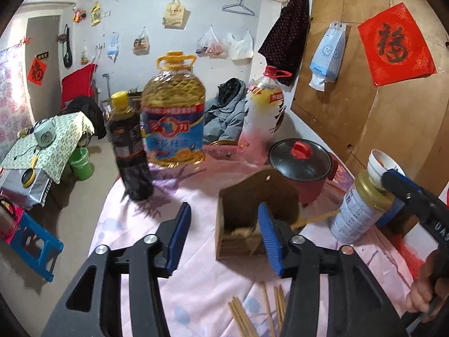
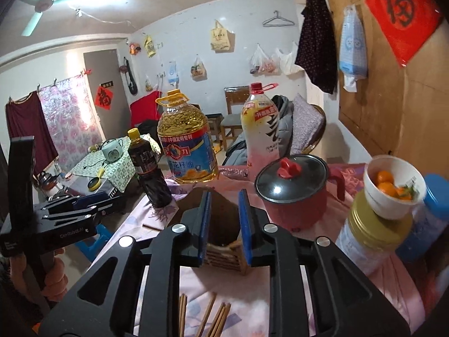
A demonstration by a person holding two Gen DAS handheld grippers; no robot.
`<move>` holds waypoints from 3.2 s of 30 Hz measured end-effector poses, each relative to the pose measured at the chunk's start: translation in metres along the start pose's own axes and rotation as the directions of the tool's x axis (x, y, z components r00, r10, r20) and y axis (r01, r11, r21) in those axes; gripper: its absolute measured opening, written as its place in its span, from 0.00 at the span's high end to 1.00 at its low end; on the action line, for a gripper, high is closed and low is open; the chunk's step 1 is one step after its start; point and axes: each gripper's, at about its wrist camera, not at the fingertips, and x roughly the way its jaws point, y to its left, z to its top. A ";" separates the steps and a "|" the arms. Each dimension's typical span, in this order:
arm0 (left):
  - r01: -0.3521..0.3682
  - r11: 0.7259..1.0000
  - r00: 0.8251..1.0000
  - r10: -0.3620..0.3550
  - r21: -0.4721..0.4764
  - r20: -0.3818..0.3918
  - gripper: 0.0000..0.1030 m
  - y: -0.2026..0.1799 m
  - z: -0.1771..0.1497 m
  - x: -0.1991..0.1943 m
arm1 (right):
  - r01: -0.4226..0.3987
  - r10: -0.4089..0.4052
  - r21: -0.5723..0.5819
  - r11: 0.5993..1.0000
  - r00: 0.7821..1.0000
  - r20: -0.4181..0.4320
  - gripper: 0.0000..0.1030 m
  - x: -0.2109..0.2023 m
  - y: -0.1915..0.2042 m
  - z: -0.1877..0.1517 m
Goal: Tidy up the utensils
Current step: 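Drop the left chopstick into the holder while the right gripper releases its chopstick there, then move both grippers back down to the remaining chopsticks, then close the left gripper on a chopstick while the right gripper grasps another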
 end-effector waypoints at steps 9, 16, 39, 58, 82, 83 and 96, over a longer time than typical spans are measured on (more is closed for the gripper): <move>0.004 0.993 0.993 -0.018 -0.119 -0.120 0.40 0.037 -0.079 -0.018 | 0.052 -0.044 0.081 0.995 0.994 -0.097 0.64 -0.036 -0.006 -0.070; -0.019 0.992 0.967 -0.014 -0.128 -0.253 0.27 0.044 -0.160 -0.022 | 0.098 -0.082 0.043 0.994 0.953 -0.291 0.64 -0.039 -0.003 -0.158; 0.170 0.980 0.847 -0.094 0.099 -0.523 0.26 -0.032 -0.260 0.030 | 0.146 -0.164 -0.075 0.986 0.872 -0.462 0.56 -0.060 -0.002 -0.240; -0.042 0.997 0.889 0.066 0.062 -0.453 0.04 0.027 -0.267 0.016 | -0.061 -0.007 -0.101 0.993 0.826 -0.563 0.57 -0.020 0.027 -0.256; -0.043 0.992 0.896 0.092 0.123 -0.434 0.05 0.020 -0.271 0.017 | 0.002 -0.023 -0.038 0.999 0.829 -0.558 0.75 -0.007 0.007 -0.268; -0.041 0.992 0.896 0.090 0.122 -0.435 0.05 0.020 -0.271 0.017 | 0.004 -0.024 -0.037 0.999 0.827 -0.562 0.75 -0.005 0.006 -0.269; 0.074 0.990 0.914 -0.019 0.121 -0.406 0.51 0.000 -0.266 0.010 | 0.005 -0.013 -0.016 1.000 0.836 -0.549 0.76 0.002 -0.004 -0.270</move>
